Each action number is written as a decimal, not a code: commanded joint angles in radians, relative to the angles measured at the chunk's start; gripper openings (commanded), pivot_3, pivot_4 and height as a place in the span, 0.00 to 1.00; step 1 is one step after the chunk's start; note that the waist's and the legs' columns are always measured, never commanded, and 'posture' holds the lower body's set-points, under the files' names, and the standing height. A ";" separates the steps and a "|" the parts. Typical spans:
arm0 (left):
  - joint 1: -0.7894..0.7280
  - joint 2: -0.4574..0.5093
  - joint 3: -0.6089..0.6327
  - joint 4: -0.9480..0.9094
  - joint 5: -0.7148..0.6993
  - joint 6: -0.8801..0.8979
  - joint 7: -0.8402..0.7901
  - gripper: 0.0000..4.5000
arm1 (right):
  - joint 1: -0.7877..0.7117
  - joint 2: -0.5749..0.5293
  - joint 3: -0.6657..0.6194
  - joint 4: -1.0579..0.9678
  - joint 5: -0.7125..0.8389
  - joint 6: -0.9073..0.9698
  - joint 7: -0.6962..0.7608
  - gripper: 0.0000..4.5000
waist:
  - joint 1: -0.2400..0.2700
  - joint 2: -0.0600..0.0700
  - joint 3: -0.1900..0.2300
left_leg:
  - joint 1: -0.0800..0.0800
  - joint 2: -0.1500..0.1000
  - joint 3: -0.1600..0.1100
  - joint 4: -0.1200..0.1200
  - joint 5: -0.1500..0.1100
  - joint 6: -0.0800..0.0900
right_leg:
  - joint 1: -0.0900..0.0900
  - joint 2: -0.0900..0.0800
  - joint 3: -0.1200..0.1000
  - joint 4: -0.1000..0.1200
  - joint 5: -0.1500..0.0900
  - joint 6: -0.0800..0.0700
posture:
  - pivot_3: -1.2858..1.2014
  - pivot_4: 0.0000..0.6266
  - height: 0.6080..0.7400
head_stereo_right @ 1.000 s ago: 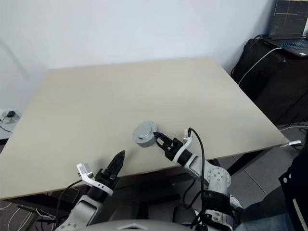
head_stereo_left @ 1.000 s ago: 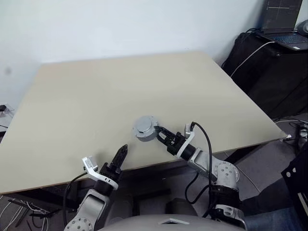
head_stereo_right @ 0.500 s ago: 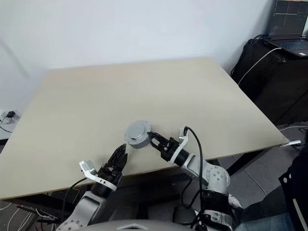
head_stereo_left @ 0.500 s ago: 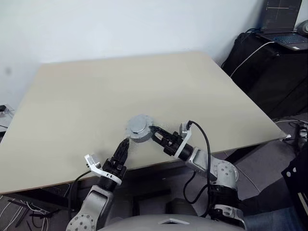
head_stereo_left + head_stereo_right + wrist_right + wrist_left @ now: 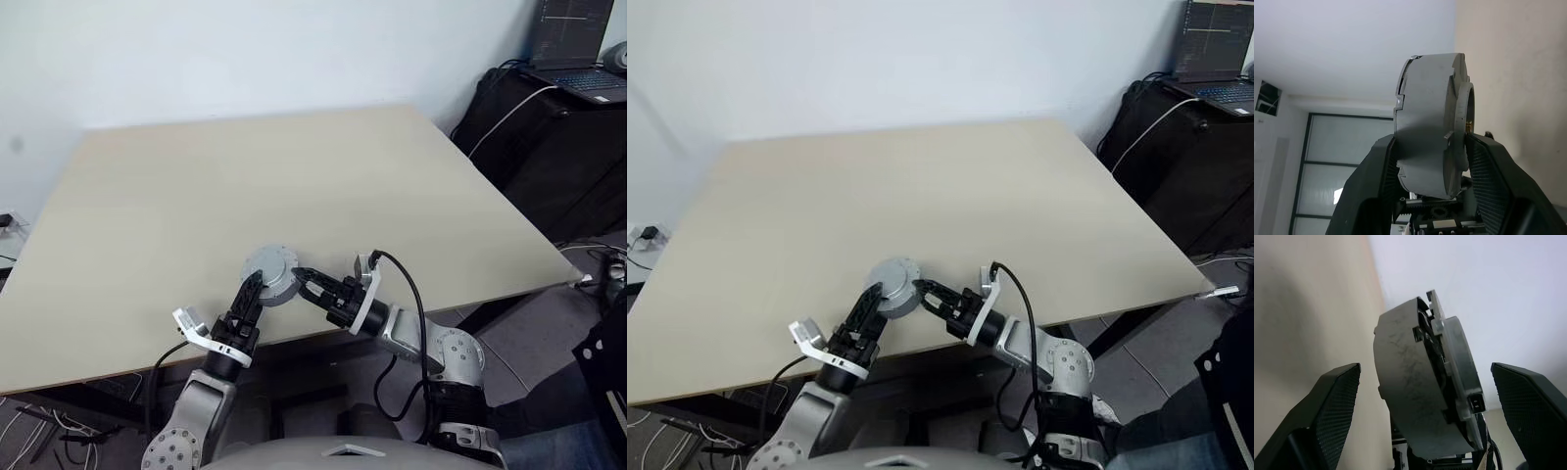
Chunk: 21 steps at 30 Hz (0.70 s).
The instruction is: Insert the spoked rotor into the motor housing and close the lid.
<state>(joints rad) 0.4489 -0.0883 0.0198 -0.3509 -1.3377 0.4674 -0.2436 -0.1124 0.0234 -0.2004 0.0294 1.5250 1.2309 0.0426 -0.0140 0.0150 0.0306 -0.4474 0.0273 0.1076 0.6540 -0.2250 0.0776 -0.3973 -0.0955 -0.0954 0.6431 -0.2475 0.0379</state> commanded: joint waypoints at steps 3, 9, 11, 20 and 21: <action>-0.067 -0.078 -0.043 0.009 -0.017 -0.005 -0.004 1.00 | -0.014 -0.011 0.026 -0.057 0.092 -0.007 0.002 0.42 | 0.001 0.000 0.000 | 0.000 0.000 0.000 0.000 0.000 0.000 | 0.000 0.000 0.000 0.000 0.000 0.000 | 0.52 0.00 1.00; -0.071 -0.077 -0.053 0.015 -0.025 -0.017 -0.002 0.72 | -0.009 -0.033 0.040 -0.060 0.115 -0.021 -0.013 0.42 | 0.001 0.000 0.000 | 0.000 0.000 0.000 0.001 0.000 0.001 | 0.000 0.000 0.000 0.000 0.001 0.001 | 0.52 0.00 1.00; -0.072 -0.076 -0.056 0.015 -0.027 -0.021 -0.001 0.60 | -0.008 -0.041 0.045 -0.059 0.120 -0.025 -0.016 0.42 | 0.001 0.000 0.000 | 0.000 0.000 0.000 0.001 0.000 0.001 | 0.001 0.000 0.000 0.000 0.001 0.001 | 0.52 0.00 1.00; -0.076 -0.067 -0.068 0.014 -0.030 -0.054 0.010 0.57 | -0.004 -0.067 0.070 -0.060 0.135 -0.050 -0.018 0.41 | 0.001 0.000 0.000 | 0.000 0.000 0.001 0.002 0.000 0.001 | 0.001 0.000 0.000 0.000 0.001 0.001 | 0.52 0.00 1.00; -0.077 -0.067 -0.069 0.014 -0.028 -0.058 0.013 0.57 | -0.004 -0.069 0.073 -0.061 0.135 -0.053 -0.018 0.41 | 0.001 0.000 0.000 | 0.000 0.000 0.001 0.002 0.000 0.002 | 0.001 0.000 0.000 0.000 0.001 0.001 | 0.52 0.00 1.00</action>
<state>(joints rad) 0.4230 -0.0755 -0.0439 -0.3189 -1.3860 0.4327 -0.2381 -0.1013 -0.0451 -0.1399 0.0293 1.6186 1.1787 0.0148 -0.0127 0.0149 0.0305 -0.4474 0.0273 0.1083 0.6560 -0.2250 0.0791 -0.3966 -0.0954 -0.0950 0.6431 -0.2460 0.0387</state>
